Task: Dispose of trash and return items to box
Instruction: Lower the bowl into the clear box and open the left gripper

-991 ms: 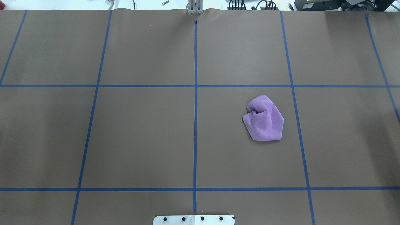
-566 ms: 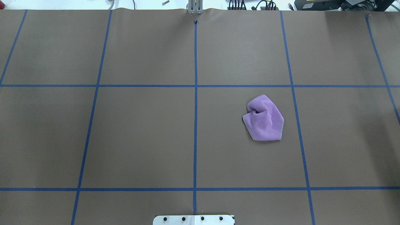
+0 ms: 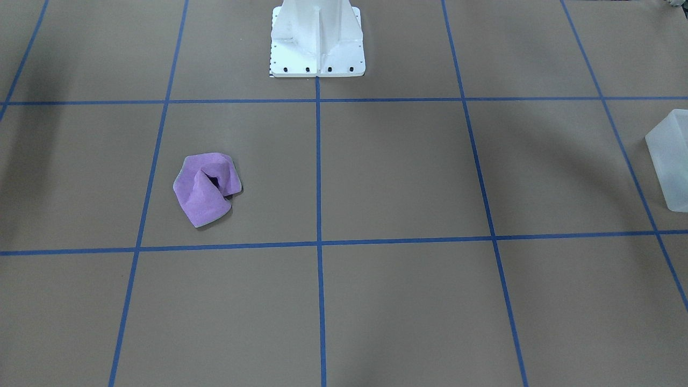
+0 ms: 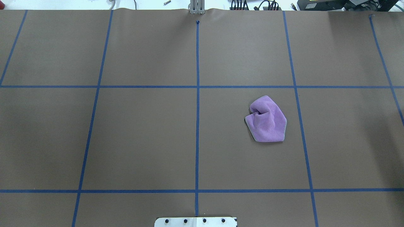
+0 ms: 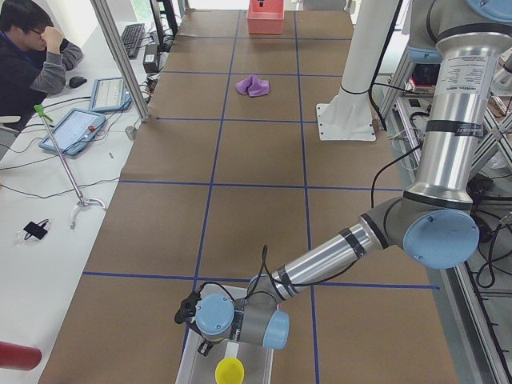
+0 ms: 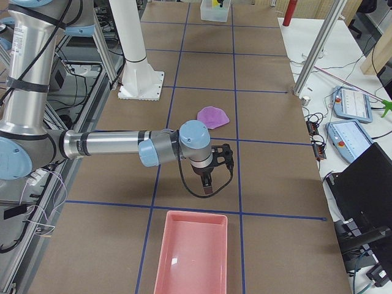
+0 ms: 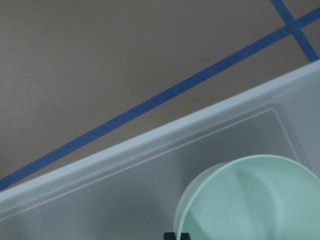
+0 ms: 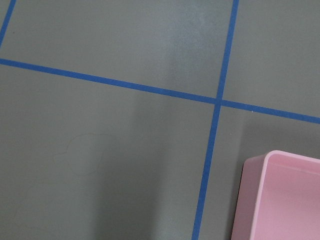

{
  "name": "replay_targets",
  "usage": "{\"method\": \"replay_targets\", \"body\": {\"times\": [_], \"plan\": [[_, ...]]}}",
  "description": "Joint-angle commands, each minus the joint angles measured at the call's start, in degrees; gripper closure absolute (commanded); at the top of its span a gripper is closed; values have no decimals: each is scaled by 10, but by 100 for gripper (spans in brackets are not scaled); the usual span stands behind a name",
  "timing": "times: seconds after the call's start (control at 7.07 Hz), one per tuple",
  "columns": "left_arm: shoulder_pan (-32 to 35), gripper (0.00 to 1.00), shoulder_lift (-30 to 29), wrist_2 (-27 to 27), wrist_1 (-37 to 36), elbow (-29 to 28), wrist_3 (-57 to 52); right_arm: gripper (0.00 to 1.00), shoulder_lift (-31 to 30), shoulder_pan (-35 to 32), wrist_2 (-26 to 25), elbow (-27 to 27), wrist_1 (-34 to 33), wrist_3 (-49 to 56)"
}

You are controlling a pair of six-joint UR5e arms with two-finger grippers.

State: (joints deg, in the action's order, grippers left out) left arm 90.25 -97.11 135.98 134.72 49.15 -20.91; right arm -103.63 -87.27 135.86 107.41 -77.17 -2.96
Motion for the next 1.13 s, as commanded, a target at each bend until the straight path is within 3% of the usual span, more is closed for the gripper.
{"method": "replay_targets", "body": {"times": [0.0,0.28,0.42,0.57,0.71,0.85,0.99], "plan": [[-3,2,-2,-1,11,1,2,0,4,0,-1,0,0,0],[3,2,-3,18,-14,42,10,0,5,0,0,2,0,-7],[20,2,-4,24,-114,104,14,0,8,0,0,2,1,-13],[31,2,8,6,-200,213,79,0,8,0,0,2,1,-14],[28,2,61,-21,-215,319,160,0,8,0,0,1,0,-14],[22,2,74,-20,-280,375,188,0,8,0,0,1,0,-14],[19,2,84,-18,-389,445,185,0,8,0,0,1,0,-14]]}}
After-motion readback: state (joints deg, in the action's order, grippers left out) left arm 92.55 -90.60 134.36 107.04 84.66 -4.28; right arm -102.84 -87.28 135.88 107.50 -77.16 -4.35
